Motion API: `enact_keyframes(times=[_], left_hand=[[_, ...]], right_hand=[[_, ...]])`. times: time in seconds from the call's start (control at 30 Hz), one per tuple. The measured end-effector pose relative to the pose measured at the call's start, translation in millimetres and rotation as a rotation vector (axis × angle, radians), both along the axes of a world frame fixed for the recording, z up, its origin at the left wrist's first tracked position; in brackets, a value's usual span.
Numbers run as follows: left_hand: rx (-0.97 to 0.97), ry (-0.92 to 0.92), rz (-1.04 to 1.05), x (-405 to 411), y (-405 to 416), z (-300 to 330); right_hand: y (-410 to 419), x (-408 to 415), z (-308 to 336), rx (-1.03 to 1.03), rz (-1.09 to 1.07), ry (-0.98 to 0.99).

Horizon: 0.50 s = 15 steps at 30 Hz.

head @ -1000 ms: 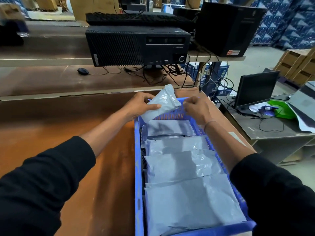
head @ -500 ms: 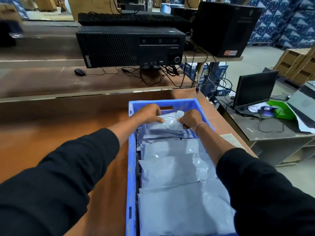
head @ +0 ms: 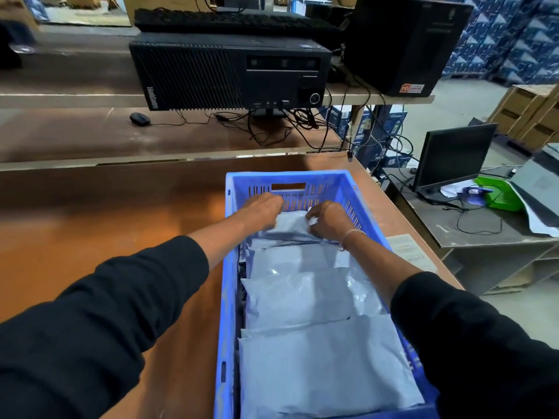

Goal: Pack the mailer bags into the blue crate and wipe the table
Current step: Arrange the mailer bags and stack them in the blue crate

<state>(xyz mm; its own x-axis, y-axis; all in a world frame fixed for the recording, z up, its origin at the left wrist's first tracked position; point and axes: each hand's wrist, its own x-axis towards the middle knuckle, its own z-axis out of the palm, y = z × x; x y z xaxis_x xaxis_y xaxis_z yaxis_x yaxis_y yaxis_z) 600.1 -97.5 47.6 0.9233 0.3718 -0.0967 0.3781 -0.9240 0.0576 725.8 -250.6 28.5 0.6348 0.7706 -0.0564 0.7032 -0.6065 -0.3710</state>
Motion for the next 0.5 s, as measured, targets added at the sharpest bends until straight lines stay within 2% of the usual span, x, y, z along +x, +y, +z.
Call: enact_keyframes(times=[0.5], left_hand=[[-0.117,-0.051,0.093,-13,-13,2]], right_hand=[[0,-17,9,-0.059,0.010,-0.037]])
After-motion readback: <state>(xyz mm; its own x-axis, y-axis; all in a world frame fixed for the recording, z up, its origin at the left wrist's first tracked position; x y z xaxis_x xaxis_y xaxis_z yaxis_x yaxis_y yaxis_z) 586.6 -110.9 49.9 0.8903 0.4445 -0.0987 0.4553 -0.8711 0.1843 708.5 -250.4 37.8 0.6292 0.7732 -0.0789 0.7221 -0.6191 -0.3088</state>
